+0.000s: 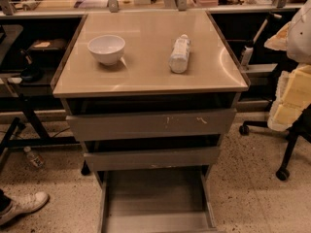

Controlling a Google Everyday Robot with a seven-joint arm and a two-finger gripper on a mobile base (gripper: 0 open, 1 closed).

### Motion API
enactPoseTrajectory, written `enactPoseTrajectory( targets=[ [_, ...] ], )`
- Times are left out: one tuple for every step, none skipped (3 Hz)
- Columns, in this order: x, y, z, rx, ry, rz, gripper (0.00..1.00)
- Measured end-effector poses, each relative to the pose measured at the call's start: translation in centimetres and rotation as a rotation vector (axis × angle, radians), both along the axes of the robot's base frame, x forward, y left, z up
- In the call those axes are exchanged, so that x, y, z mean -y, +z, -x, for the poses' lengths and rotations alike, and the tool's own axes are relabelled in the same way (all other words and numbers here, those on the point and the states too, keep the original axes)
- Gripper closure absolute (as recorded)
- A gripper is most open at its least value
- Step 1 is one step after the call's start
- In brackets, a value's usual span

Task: Close bottom drawer

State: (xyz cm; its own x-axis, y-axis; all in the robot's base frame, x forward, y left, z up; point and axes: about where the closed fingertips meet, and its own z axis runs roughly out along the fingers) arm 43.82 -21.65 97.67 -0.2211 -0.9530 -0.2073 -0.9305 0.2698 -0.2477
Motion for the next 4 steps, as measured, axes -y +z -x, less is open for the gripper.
enactPoseTrajectory(
  targets=[
    [0.0,0.0,0.0,0.0,0.0,0.0,0.0],
    [0.0,0.0,0.0,0.0,0.0,0.0,0.19],
    [0.0,0.0,0.0,0.0,0.0,0.0,0.43],
    [0.0,0.0,0.0,0.0,0.0,0.0,0.66]
  ],
)
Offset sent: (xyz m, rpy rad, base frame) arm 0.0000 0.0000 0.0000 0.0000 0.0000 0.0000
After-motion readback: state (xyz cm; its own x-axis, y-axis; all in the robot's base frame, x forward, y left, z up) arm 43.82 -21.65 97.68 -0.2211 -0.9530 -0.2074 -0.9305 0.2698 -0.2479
